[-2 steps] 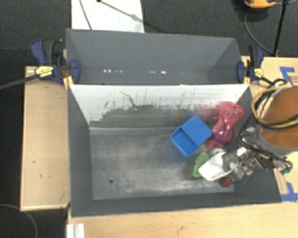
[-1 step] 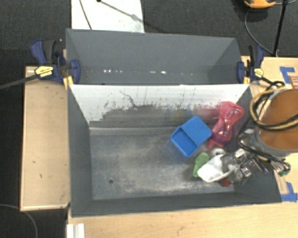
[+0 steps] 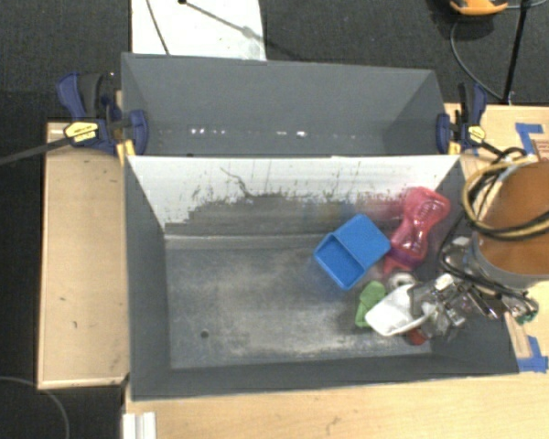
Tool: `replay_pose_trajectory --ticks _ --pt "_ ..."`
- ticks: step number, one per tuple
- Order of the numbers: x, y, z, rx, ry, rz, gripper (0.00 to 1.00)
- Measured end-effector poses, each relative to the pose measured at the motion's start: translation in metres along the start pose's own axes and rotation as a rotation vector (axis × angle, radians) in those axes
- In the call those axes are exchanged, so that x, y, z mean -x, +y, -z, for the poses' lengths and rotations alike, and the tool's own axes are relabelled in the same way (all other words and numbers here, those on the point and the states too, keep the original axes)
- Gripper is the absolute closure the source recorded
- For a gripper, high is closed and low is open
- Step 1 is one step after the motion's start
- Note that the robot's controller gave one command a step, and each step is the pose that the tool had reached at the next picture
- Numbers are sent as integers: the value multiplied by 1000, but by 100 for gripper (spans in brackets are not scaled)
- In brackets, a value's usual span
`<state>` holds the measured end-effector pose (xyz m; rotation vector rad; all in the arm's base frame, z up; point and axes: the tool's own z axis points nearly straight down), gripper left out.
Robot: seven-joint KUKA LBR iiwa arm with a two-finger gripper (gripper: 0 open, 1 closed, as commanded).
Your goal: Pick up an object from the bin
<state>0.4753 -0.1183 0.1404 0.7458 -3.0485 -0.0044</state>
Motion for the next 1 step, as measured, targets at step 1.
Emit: replay_pose_trajectory --ticks 1 --pt "2 -1 33 -5 -6 -5 100"
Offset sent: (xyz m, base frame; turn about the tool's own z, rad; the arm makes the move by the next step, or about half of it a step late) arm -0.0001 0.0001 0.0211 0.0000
